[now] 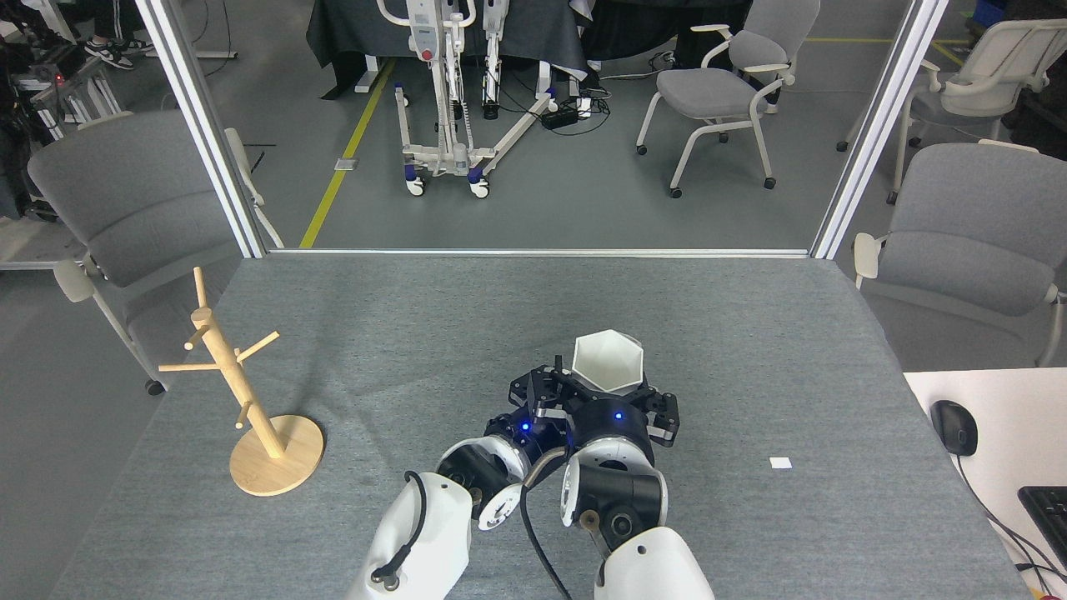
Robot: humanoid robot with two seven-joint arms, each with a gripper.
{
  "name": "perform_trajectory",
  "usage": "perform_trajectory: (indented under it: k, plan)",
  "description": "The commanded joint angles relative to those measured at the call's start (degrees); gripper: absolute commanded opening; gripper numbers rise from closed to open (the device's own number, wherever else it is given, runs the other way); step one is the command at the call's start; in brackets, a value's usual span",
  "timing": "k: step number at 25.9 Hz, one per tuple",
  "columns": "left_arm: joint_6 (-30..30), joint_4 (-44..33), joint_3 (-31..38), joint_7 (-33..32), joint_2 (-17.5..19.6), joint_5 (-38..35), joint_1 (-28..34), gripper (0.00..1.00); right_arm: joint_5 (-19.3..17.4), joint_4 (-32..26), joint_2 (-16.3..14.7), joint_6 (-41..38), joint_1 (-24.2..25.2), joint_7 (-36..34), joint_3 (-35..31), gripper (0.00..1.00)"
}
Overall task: Hang cup on storage rack
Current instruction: 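Open the right gripper and pull it away from the cup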
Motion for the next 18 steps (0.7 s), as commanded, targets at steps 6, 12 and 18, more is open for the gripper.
perform_trajectory:
  k: [6,12,18]
  plan:
    - [0.0,1.1,0.6,-0.5,0.3,0.0,0.1,0.00,-0.9,0.2,0.0,-0.1,-0.1,-10.8,-0.1,0.99]
    - [-0.1,1.2,0.6,-0.4,0.8,-0.5,2.1,0.00,-3.3,0.3,-0.1,0.2,0.0,-30.1,-0.8,0.99]
    - [0.9,-5.3,0.7,0.1,3.9,-3.1,10.2,0.00,-6.7,0.3,-3.5,-8.3,0.1,-37.1,-10.5,0.99]
